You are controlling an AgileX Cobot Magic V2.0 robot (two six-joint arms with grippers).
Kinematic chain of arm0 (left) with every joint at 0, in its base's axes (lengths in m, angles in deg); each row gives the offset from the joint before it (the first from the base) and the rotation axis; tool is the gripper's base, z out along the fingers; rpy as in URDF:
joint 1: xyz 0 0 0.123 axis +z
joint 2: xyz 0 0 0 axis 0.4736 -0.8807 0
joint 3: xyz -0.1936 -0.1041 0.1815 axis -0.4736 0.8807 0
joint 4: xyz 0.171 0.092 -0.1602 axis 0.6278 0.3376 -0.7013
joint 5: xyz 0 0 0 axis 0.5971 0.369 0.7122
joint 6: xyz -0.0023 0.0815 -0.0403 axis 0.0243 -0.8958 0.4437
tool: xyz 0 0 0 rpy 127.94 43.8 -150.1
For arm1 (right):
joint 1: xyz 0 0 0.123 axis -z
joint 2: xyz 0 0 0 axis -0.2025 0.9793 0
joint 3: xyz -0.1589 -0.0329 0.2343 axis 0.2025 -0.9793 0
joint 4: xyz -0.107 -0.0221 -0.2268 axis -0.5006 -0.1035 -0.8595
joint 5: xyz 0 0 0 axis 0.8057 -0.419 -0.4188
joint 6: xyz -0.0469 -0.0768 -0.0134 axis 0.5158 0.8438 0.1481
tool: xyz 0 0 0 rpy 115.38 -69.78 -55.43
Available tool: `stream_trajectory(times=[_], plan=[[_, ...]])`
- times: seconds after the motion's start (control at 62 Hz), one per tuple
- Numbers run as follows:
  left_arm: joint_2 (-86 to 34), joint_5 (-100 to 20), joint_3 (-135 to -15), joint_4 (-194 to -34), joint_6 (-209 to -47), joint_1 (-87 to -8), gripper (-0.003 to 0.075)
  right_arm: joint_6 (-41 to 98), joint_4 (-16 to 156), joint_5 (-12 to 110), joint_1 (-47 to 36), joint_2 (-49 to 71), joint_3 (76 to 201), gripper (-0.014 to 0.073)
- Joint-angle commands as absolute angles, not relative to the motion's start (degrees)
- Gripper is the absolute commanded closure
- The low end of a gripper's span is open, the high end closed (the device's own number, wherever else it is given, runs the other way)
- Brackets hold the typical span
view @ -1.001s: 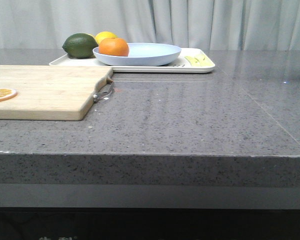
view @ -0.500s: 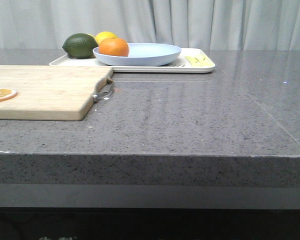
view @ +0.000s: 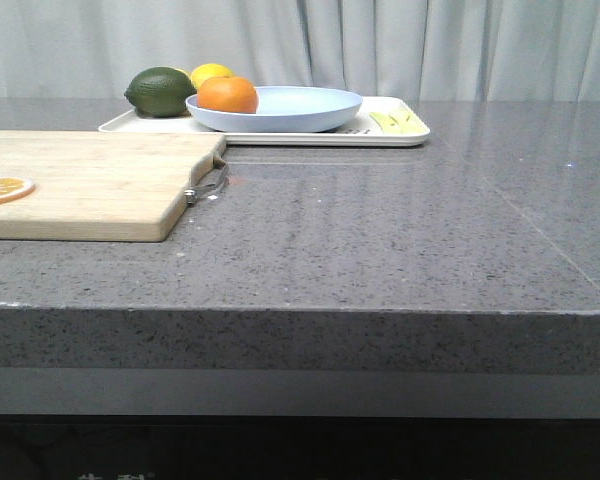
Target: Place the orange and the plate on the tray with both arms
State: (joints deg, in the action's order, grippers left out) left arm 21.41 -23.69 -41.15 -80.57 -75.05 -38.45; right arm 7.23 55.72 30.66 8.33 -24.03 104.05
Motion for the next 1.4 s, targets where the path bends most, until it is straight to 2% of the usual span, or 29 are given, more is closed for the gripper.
stream_trajectory(times=[0.0,0.178,1.211,1.388], plan=[[20.9,-28.4,-42.8,-80.7,-74.5,-38.3,0.0738,7.8,55.0,39.0,8.5,-28.8,102.1,0.0664],[20.9,-28.4,-42.8,-80.7,-74.5,-38.3,0.0738,7.8,55.0,41.9,8.5,-34.1,100.2,0.0664],[20.9,-28.4,-42.8,-80.7,-74.5,-38.3,0.0738,7.8,55.0,41.7,8.5,-34.1,100.2,0.0664],[22.2,-32.1,-40.5,-83.7,-78.2,-38.0,0.0738,7.8,55.0,41.7,8.5,-34.1,100.2,0.0664]])
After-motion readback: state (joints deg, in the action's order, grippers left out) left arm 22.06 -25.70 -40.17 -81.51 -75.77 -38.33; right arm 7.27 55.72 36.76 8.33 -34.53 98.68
